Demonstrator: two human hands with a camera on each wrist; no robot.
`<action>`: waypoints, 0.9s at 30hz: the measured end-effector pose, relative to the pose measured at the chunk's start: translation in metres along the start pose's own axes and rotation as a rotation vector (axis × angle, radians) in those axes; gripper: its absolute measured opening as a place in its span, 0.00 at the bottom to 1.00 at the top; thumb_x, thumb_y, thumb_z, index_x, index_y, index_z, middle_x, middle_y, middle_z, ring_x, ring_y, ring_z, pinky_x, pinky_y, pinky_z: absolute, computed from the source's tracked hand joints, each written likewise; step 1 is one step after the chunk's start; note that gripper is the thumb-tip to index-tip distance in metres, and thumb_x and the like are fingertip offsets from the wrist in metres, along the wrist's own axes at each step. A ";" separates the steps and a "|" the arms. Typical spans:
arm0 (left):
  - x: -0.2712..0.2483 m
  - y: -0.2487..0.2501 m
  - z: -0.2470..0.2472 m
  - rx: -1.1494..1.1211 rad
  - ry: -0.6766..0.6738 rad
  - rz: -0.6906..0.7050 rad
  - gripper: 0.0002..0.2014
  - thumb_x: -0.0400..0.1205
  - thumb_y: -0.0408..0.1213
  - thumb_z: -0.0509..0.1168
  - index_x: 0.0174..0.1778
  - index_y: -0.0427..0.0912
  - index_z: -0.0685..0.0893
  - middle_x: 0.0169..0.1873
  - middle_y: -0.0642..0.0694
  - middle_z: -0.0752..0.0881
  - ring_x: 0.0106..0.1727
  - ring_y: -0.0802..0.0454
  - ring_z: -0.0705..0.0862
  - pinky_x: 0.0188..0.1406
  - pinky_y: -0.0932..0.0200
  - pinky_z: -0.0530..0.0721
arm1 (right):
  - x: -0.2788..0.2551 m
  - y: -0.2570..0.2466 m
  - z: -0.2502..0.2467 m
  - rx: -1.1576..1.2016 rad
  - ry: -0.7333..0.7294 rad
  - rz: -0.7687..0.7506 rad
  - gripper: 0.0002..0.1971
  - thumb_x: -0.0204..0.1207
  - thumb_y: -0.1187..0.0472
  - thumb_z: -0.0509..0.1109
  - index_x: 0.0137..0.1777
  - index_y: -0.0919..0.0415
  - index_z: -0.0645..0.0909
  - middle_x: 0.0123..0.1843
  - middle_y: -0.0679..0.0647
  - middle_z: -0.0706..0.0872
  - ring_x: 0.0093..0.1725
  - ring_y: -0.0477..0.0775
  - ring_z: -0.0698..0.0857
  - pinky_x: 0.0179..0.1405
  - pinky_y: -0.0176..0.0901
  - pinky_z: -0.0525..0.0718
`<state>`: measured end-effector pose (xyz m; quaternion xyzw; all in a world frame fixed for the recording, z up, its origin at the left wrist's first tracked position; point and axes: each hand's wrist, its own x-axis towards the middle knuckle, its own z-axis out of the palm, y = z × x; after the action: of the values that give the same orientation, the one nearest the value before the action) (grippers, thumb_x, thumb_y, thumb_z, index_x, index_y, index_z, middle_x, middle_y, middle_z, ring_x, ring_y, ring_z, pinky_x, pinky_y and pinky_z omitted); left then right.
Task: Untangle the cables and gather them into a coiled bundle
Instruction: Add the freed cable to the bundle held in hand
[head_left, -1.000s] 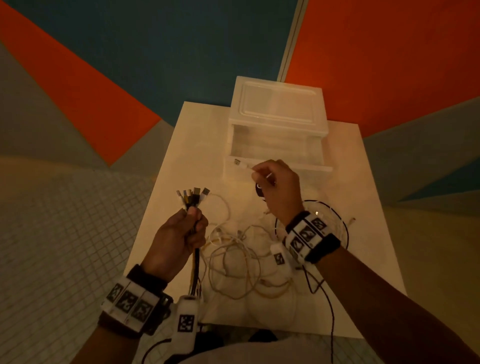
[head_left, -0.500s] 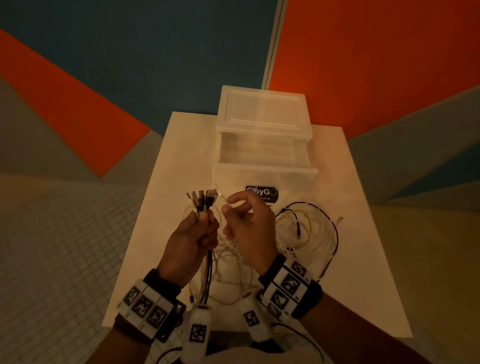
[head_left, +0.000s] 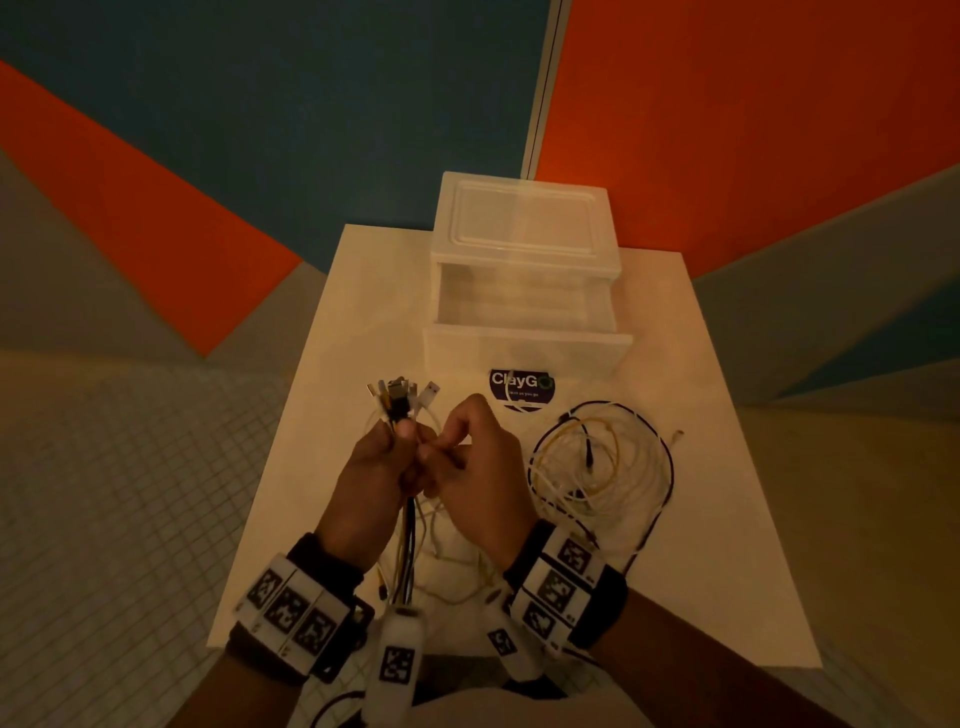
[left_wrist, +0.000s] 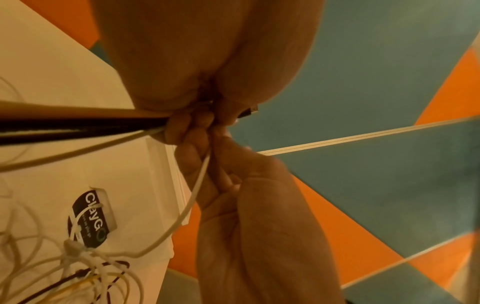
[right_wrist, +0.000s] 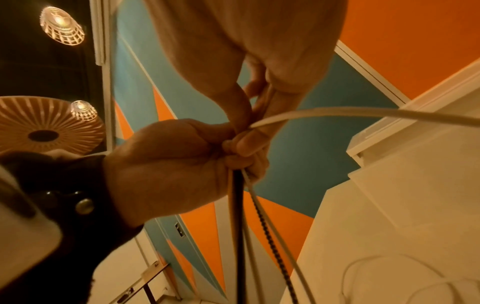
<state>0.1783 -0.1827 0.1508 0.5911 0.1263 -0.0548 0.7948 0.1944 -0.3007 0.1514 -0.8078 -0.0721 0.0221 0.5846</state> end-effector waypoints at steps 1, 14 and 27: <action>0.000 0.000 0.000 -0.018 0.005 -0.012 0.13 0.87 0.40 0.54 0.46 0.35 0.79 0.33 0.44 0.83 0.35 0.46 0.78 0.30 0.60 0.79 | -0.001 0.001 0.000 0.006 0.010 0.032 0.15 0.76 0.62 0.74 0.41 0.51 0.68 0.35 0.56 0.83 0.32 0.57 0.88 0.26 0.47 0.87; 0.015 0.020 -0.022 -0.340 -0.018 0.161 0.13 0.87 0.31 0.53 0.38 0.43 0.76 0.29 0.50 0.75 0.34 0.49 0.80 0.53 0.47 0.82 | -0.004 0.051 -0.029 -0.112 -0.363 -0.044 0.07 0.84 0.56 0.65 0.48 0.58 0.72 0.34 0.48 0.78 0.31 0.42 0.75 0.34 0.41 0.75; 0.005 0.019 -0.013 -0.055 -0.057 0.025 0.11 0.87 0.34 0.57 0.39 0.45 0.78 0.28 0.45 0.83 0.21 0.57 0.68 0.19 0.66 0.65 | 0.051 0.058 -0.068 -0.570 -0.012 -0.229 0.18 0.85 0.51 0.54 0.39 0.60 0.77 0.34 0.51 0.84 0.35 0.54 0.81 0.38 0.48 0.78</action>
<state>0.1856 -0.1646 0.1636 0.5688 0.0979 -0.0581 0.8145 0.2585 -0.3749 0.1198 -0.9258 -0.1692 -0.0603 0.3325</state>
